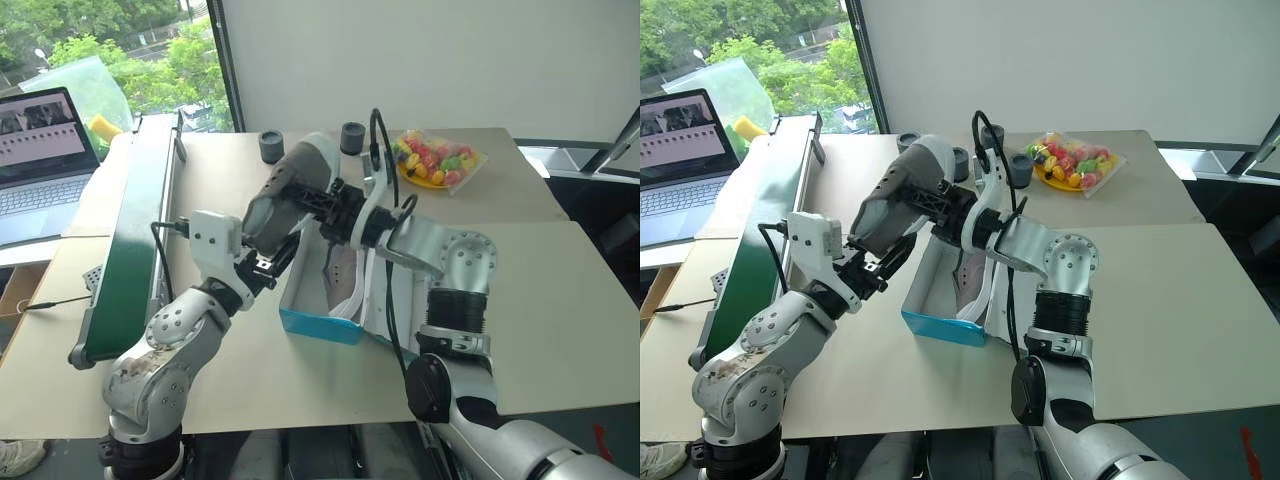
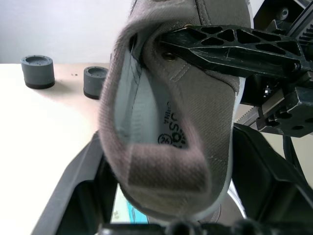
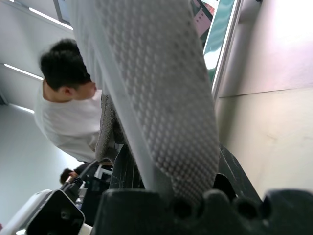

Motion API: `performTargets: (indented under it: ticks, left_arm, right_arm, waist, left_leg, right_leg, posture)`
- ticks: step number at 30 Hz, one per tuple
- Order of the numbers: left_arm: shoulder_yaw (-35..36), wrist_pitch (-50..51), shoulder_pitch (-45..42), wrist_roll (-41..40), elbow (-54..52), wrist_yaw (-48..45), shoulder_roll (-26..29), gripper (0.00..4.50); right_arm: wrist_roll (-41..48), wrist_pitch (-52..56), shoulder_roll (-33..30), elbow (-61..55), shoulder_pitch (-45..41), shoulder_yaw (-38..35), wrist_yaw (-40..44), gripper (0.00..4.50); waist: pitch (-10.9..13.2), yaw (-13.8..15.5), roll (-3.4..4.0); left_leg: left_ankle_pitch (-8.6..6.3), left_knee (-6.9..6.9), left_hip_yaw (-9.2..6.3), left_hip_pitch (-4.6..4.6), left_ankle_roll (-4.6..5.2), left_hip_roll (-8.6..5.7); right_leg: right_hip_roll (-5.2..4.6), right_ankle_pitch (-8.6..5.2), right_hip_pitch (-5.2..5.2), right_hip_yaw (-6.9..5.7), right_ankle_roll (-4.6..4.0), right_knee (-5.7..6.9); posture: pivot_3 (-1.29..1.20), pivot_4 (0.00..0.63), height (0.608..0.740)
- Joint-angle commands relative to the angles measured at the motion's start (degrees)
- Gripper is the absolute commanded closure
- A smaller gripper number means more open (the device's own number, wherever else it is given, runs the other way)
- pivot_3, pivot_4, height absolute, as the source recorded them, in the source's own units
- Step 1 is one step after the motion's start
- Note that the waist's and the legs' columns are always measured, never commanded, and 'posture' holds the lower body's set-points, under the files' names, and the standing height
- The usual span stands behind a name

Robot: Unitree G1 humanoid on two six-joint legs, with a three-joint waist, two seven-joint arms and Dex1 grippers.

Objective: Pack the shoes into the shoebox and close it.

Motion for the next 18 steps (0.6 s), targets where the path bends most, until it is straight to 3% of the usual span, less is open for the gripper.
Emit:
performTargets:
  ticks: [1,7,12,18]
  left_arm:
    - [0.4,-0.7,0.5,-1.8,-1.7,-2.5,1.4,0.06]
    - [5.9,1.6,5.1,-8.7,-5.2,-10.9,11.2,0.06]
    - [18.5,3.9,11.0,-18.6,-5.9,-25.5,27.8,0.06]
    - [20.6,2.7,12.0,-21.6,-4.4,-31.7,35.3,0.06]
  right_arm:
    - [5.9,-5.9,6.0,-0.5,-2.5,-1.3,-3.3,3.92]
    - [3.4,-8.0,-1.9,4.2,-4.4,1.0,-8.4,3.92]
    - [3.6,8.2,-12.2,15.1,-10.8,3.4,-15.2,3.92]
    - [1.2,21.5,-15.9,24.6,-17.0,4.9,-17.3,3.92]
  waist:
    - [0.0,0.0,0.00]
    - [0.1,-0.8,0.10]
    - [0.1,-1.0,0.17]
    - [0.1,-1.1,0.19]
  left_leg:
    - [0.00,0.00,0.00,-0.01,0.00,0.00]
    - [0.00,-0.03,0.07,0.02,0.00,0.05]
    - [0.00,-0.05,0.05,-0.02,0.01,0.05]
    - [0.00,-0.08,0.08,-0.03,0.02,0.03]
  right_leg:
    - [0.00,0.00,0.00,-0.01,0.00,-0.01]
    - [0.05,-0.01,-0.05,0.05,-0.01,0.03]
    - [0.03,-0.03,-0.08,0.02,-0.04,-0.03]
    - [0.03,-0.08,-0.02,-0.03,-0.03,-0.14]
  posture:
    - [0.00,0.150,0.740]
    - [0.00,0.150,0.740]
    - [0.00,0.150,0.740]
    - [0.00,0.150,0.740]
